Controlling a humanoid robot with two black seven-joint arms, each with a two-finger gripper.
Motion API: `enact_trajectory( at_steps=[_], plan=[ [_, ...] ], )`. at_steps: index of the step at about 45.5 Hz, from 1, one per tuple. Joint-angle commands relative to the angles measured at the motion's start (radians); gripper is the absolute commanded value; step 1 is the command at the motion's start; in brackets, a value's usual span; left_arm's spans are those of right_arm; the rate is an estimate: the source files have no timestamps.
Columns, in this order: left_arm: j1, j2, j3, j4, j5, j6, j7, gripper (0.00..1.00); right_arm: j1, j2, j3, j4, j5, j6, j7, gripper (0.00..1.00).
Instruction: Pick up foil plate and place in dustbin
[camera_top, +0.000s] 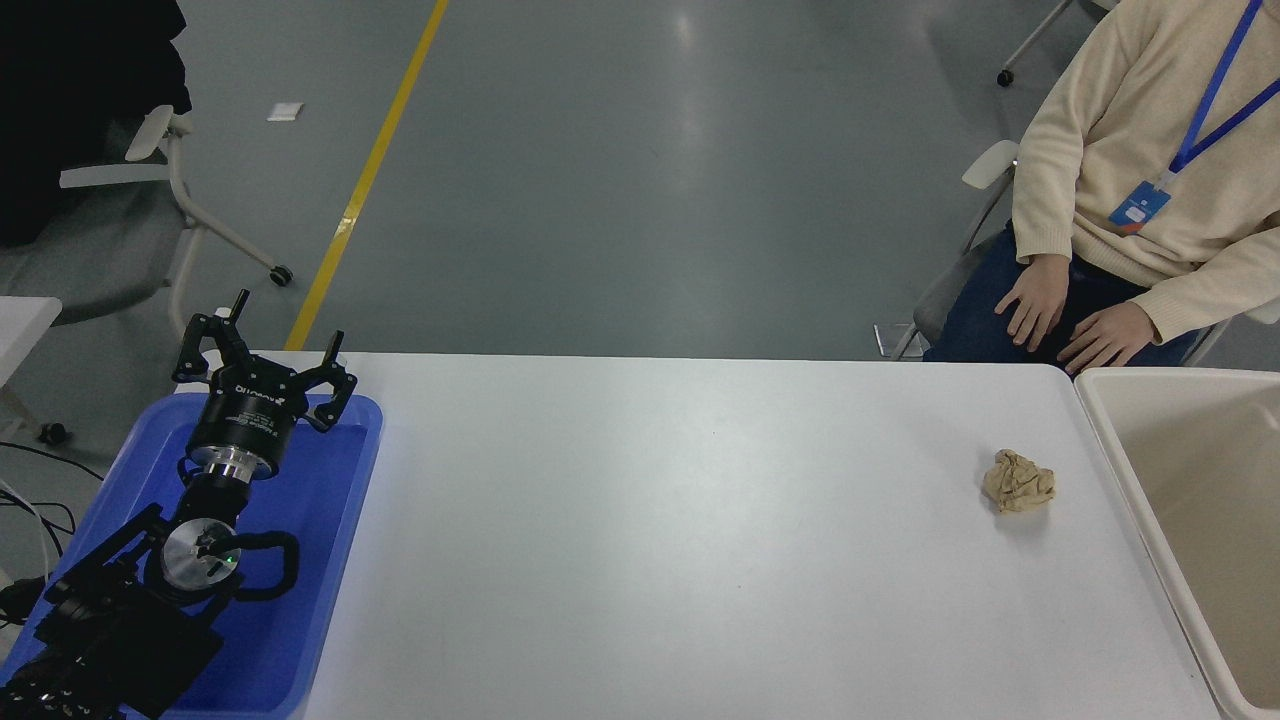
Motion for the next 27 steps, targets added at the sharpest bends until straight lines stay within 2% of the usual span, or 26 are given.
enact_trajectory(
  at_steps=[1,12,19,27],
  plan=[
    [0.000,0.000,0.000,0.000,0.000,0.001,0.000,1.00,0.105,-0.066,-0.061,0.241,-0.009,-0.001,0.000,0.99],
    [0.000,0.000,0.000,0.000,0.000,-0.001,0.001,1.00,0.425,-0.084,-0.419,0.549,-0.007,0.057,0.003,1.00],
    [0.000,0.000,0.000,0.000,0.000,-0.001,0.001,1.00,0.637,-0.048,-0.603,0.682,-0.007,0.177,0.003,1.00],
    [0.000,0.000,0.000,0.000,0.000,-0.001,0.001,1.00,0.757,-0.008,-0.650,0.755,-0.005,0.345,0.003,1.00]
  ],
)
